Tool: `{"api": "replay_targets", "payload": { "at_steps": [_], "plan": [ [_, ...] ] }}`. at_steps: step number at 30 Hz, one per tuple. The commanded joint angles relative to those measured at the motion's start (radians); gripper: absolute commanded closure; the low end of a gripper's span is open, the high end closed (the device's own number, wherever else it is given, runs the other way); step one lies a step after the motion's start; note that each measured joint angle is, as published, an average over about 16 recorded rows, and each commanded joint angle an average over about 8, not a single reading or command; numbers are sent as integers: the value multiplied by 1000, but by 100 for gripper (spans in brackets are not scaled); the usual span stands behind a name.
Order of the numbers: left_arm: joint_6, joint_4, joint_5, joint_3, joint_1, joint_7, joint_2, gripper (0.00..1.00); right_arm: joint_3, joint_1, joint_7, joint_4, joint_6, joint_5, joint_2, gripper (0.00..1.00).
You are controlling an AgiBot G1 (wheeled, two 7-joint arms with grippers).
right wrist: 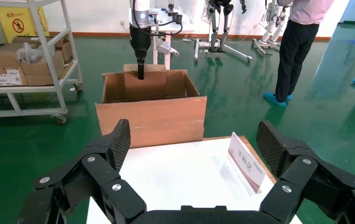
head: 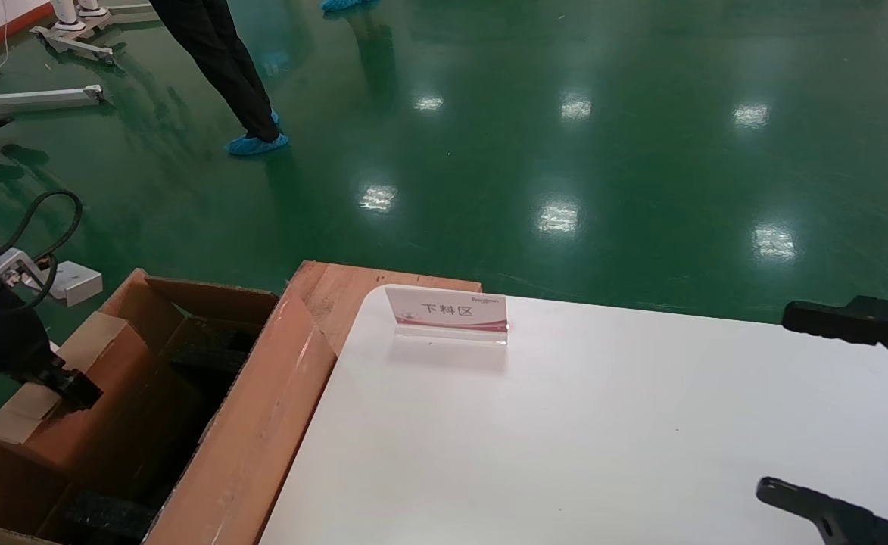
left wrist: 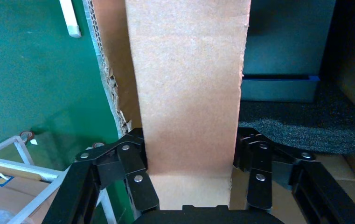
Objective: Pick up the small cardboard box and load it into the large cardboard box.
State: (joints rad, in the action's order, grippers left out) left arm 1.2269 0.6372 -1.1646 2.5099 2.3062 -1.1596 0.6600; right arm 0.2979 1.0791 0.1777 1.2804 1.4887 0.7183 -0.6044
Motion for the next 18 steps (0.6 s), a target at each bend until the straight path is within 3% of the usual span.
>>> {"api": "replay_targets", "payload": {
  "at_steps": [1, 18],
  "plan": [
    [0, 1, -1, 0, 2, 0, -1, 0, 0, 0, 0, 0, 0, 0, 0, 0],
    [0, 5, -5, 2, 8, -1, -3, 0, 0, 0, 0, 0, 0, 0, 0, 0]
  ]
}}
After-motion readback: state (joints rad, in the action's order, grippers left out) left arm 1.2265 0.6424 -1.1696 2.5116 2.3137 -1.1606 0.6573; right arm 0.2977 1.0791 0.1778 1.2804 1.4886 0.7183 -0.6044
